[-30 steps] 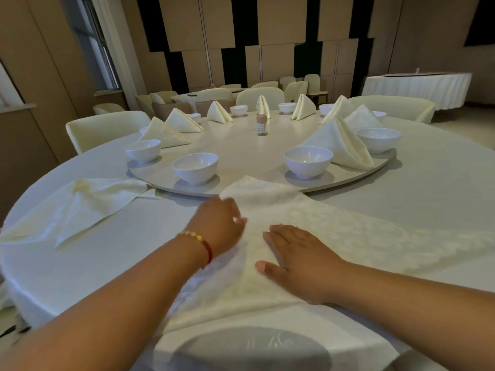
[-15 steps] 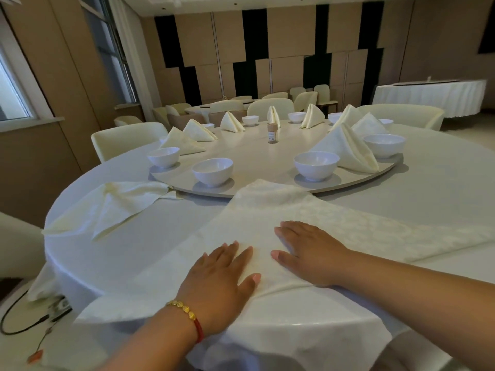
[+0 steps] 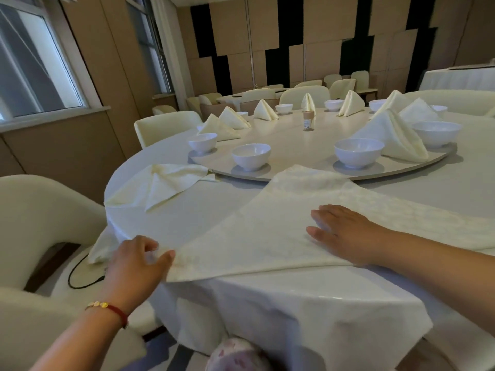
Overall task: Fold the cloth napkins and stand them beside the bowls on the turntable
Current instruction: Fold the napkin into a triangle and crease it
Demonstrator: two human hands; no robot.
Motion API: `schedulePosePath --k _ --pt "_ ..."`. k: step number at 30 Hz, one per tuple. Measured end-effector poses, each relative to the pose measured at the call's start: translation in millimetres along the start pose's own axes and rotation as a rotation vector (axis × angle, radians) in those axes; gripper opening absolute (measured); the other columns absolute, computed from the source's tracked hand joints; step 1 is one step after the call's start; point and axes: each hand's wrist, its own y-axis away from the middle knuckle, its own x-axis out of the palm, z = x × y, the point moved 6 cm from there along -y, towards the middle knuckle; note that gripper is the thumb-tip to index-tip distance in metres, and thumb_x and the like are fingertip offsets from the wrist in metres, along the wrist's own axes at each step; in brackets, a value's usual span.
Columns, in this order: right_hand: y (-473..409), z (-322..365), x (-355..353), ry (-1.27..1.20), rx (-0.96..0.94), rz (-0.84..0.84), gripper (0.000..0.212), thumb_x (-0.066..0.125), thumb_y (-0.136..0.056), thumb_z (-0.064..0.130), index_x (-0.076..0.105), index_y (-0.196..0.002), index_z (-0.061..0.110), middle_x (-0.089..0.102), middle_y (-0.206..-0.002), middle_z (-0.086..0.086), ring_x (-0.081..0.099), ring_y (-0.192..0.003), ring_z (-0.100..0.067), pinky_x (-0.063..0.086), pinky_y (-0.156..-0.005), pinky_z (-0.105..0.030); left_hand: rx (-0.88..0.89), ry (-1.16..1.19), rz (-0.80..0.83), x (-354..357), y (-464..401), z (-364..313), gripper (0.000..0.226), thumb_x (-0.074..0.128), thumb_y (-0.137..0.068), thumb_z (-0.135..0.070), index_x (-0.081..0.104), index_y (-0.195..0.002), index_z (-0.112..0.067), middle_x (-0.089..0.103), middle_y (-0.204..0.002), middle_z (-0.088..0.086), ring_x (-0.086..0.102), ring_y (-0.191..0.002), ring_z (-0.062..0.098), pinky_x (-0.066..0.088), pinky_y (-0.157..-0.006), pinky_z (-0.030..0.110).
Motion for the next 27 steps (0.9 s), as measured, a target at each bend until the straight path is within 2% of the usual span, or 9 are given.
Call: schedulePosePath --k 2,6,10,13,16,17,19,22,27 --pt "-1 12 -1 -0.076 -0.024 -0.041 0.061 0.026 -0.099 0.053 0.024 -0.149 0.019 0.023 -0.156 0.000 0.017 -0.144 -0.015 0.013 -0.114 -0.026 -0.108 0.137 0.060 0 2 15 0.039 0.069 -0.079 -0.045 0.059 -0.082 -0.007 0.058 -0.076 0.003 0.055 -0.069 0.019 0.043 -0.062 0.032" --pt "14 58 -4 -0.122 -0.202 -0.106 0.069 0.028 -0.093 0.060 0.021 -0.151 0.023 0.021 -0.157 0.006 0.013 -0.144 -0.008 0.008 -0.108 -0.015 -0.312 0.544 0.281 14 8 25 0.015 0.066 -0.086 -0.012 0.057 -0.091 -0.001 0.060 -0.089 0.015 0.060 -0.072 0.030 0.051 -0.067 0.038" --pt "27 91 7 -0.140 -0.305 -0.084 0.096 0.010 -0.071 0.077 0.027 -0.149 0.024 0.032 -0.151 0.007 0.024 -0.138 -0.008 0.015 -0.108 -0.016 -0.350 0.856 0.494 13 12 17 0.017 0.056 -0.082 0.005 0.057 -0.092 -0.008 0.048 -0.068 0.014 0.045 -0.049 0.019 0.041 -0.048 0.027" --pt "29 101 13 -0.064 -0.339 -0.172 0.080 0.023 -0.081 0.076 0.037 -0.140 0.024 0.045 -0.137 0.006 0.039 -0.125 -0.013 0.034 -0.104 -0.028 -0.305 1.170 0.546 3 10 2 0.022 0.077 -0.061 -0.002 0.064 -0.077 -0.008 0.049 -0.062 0.010 0.047 -0.045 0.014 0.045 -0.043 0.019" --pt "29 110 11 0.028 -0.363 -0.307 0.050 0.043 -0.089 0.061 0.053 -0.116 0.021 0.058 -0.110 0.004 0.052 -0.100 -0.017 0.047 -0.082 -0.035 -0.231 1.426 0.507 -11 -2 -10 0.054 0.096 -0.025 -0.013 0.073 -0.073 -0.004 0.061 -0.067 0.008 0.059 -0.053 0.013 0.054 -0.053 0.021" --pt "29 115 9 0.051 -0.395 -0.369 0.035 0.050 -0.088 0.051 0.058 -0.101 0.019 0.060 -0.093 0.003 0.055 -0.085 -0.018 0.048 -0.067 -0.035 -0.186 1.522 0.537 -15 -5 -17 0.056 0.096 -0.029 -0.012 0.075 -0.079 -0.002 0.065 -0.072 0.010 0.063 -0.060 0.014 0.056 -0.059 0.023" --pt "32 118 2 0.018 -0.409 -0.445 0.017 0.059 -0.078 0.031 0.050 -0.070 0.020 0.050 -0.060 0.004 0.043 -0.053 -0.015 0.030 -0.040 -0.027 -0.040 1.679 0.648 -25 -7 -42 0.052 0.087 -0.052 -0.004 0.072 -0.102 0.002 0.069 -0.086 0.014 0.069 -0.080 0.019 0.057 -0.076 0.028" --pt "33 115 -6 -0.042 -0.344 -0.408 0.036 0.050 -0.092 0.027 0.028 -0.064 0.026 0.036 -0.058 0.006 0.031 -0.051 -0.012 0.026 -0.046 -0.028 0.094 1.495 0.495 -36 -12 -70 0.046 0.081 -0.048 -0.006 0.076 -0.094 -0.005 0.070 -0.083 0.008 0.068 -0.075 0.012 0.056 -0.072 0.023" --pt "52 104 -12 -0.549 -0.282 -0.199 0.034 0.057 -0.091 0.034 0.043 -0.064 0.020 0.046 -0.060 0.007 0.040 -0.055 -0.008 0.033 -0.056 -0.028 0.157 1.250 0.329 -41 -19 -107 0.013 0.069 -0.066 -0.020 0.074 -0.072 -0.009 0.058 -0.065 0.003 0.051 -0.052 0.008 0.047 -0.048 0.018"
